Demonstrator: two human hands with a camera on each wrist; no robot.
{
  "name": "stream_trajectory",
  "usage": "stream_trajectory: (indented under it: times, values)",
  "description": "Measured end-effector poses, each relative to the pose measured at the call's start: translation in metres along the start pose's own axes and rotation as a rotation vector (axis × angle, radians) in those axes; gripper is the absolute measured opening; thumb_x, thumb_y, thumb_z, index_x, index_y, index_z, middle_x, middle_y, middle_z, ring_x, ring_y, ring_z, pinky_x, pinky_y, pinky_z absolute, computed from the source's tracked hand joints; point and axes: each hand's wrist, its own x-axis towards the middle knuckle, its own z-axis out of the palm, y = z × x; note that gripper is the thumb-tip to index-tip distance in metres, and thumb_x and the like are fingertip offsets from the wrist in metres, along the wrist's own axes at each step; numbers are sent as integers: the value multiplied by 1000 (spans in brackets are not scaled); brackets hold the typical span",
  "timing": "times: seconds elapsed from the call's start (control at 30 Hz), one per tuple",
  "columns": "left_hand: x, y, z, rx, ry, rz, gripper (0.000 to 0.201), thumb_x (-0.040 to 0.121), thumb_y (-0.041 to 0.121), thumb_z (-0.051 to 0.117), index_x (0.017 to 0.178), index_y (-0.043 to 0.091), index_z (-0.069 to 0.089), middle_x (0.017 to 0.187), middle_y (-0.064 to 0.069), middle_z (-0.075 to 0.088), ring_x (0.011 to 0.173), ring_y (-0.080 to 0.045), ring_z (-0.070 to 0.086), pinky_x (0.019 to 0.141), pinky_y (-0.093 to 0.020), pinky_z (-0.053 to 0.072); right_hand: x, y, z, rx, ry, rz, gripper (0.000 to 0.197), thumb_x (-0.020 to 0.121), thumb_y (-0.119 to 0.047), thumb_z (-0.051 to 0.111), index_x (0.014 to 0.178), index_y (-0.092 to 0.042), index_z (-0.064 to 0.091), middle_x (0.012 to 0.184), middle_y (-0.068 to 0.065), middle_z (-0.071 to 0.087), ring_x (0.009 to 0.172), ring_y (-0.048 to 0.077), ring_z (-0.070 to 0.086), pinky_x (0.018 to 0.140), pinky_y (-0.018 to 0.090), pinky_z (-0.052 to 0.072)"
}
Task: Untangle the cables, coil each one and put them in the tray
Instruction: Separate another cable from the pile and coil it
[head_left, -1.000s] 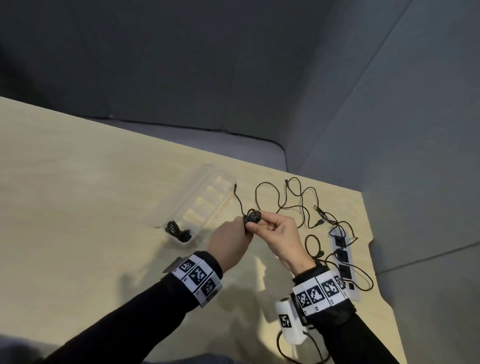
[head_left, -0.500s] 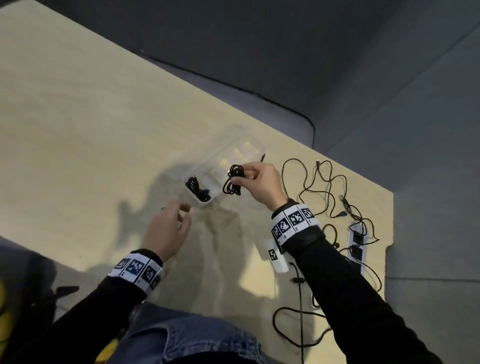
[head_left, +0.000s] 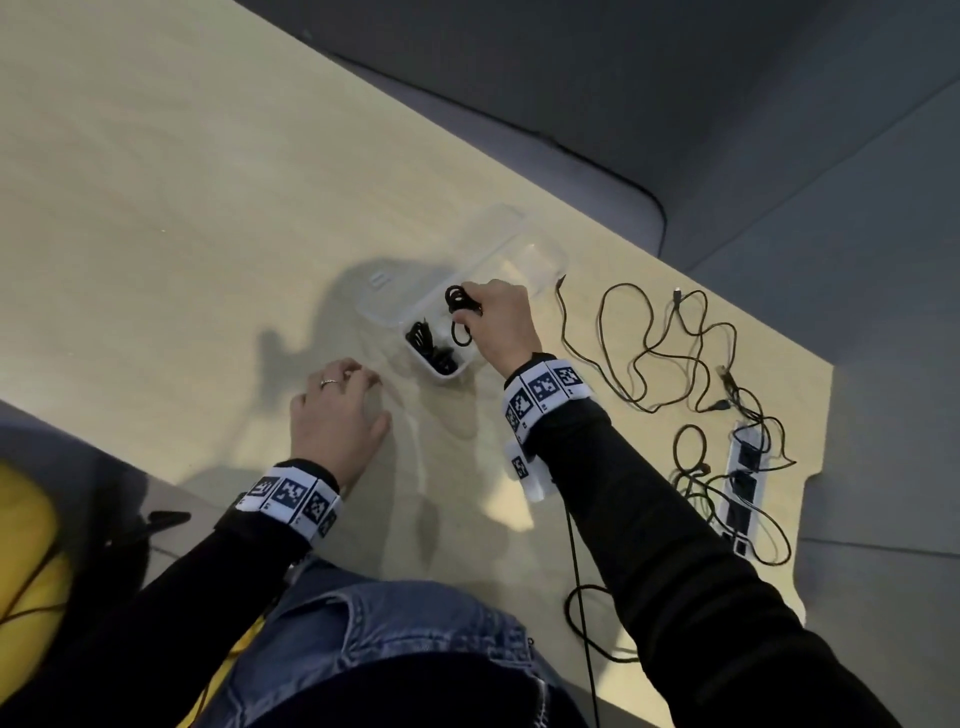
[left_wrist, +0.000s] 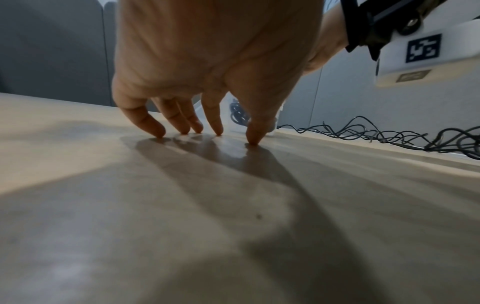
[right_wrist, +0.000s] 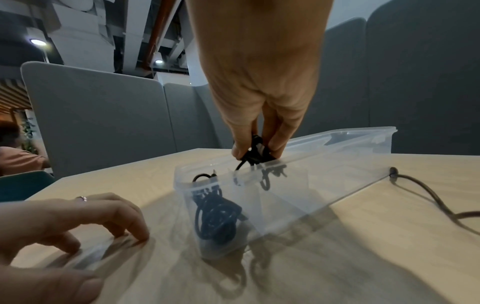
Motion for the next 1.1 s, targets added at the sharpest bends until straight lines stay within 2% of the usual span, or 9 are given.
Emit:
stream_trajectory:
  times: [0.17, 0.27, 0.4, 0.57, 0.7, 0.77, 0.9, 1.03, 1.1]
  values:
    - [1, 0, -1, -1, -23, -13, 45, 78, 37, 62, 120, 23, 55, 132, -3, 45, 120, -27, 39, 93, -44, 37, 2, 1, 4, -48, -45, 78, 12, 87, -1, 54, 88, 5, 65, 65, -4, 44, 57, 5, 39, 52, 12, 34]
    - [1, 1, -1, -11, -33, -21, 44, 78, 36, 63, 119, 21, 56, 131, -4, 46, 120, -29, 39, 92, -44, 38, 3, 5, 2, 3, -57, 139, 12, 84, -8, 63, 88, 1, 70, 81, 11, 64, 68, 17, 50, 48, 13, 31]
    - [4, 7, -4, 0, -72, -20, 47, 77, 34, 64, 120, 16, 55, 132, -7, 44, 120, -31, 39, 93, -44, 40, -7, 19, -4, 139, -10, 265, 21, 80, -15, 74, 96, -2, 74, 87, 13, 70, 75, 15, 56, 43, 4, 33]
    - [8, 22, -7, -95, -175, 93, 55, 83, 33, 61, 130, 9, 44, 129, -14, 47, 117, -32, 46, 97, -45, 41, -36, 35, -6, 154, 15, 290, 25, 77, -19, 77, 95, -2, 74, 89, 14, 74, 87, 22, 68, 78, 31, 53]
    - [1, 45, -3, -342, -270, 149, 42, 93, 21, 53, 128, 0, 43, 125, -19, 51, 112, -29, 53, 94, -36, 42, -62, 47, -6, 136, 61, 255, 14, 81, -13, 70, 89, -2, 74, 81, 14, 72, 77, 22, 64, 70, 27, 49]
    - [-3, 56, -2, -414, -295, 137, 40, 95, 19, 45, 129, -1, 41, 128, -19, 51, 114, -29, 52, 95, -34, 39, -75, 54, -8, 98, 167, 203, 12, 82, -10, 68, 92, -5, 73, 80, 11, 67, 76, 23, 60, 67, 18, 38]
    - [-5, 70, 3, -459, -322, 87, 55, 96, 46, 39, 131, 3, 38, 127, -12, 55, 108, -24, 54, 91, -33, 43, -89, 63, -16, 3, 410, 92, 5, 74, 3, 69, 75, 0, 65, 68, 14, 61, 67, 29, 55, 58, 25, 31]
    - [-1, 78, 14, -452, -343, 66, 71, 87, 61, 45, 130, 6, 36, 125, -9, 55, 103, -22, 57, 90, -41, 49, -86, 63, -20, -115, 198, 90, 10, 83, -4, 63, 91, -1, 69, 85, 17, 63, 83, 31, 57, 69, 28, 40]
    - [0, 78, 16, -447, -328, 62, 68, 86, 59, 50, 128, 6, 37, 123, -8, 56, 100, -20, 56, 88, -38, 48, -77, 60, -17, -170, 64, 162, 11, 86, -1, 56, 86, -1, 66, 91, 17, 62, 89, 31, 56, 71, 30, 39]
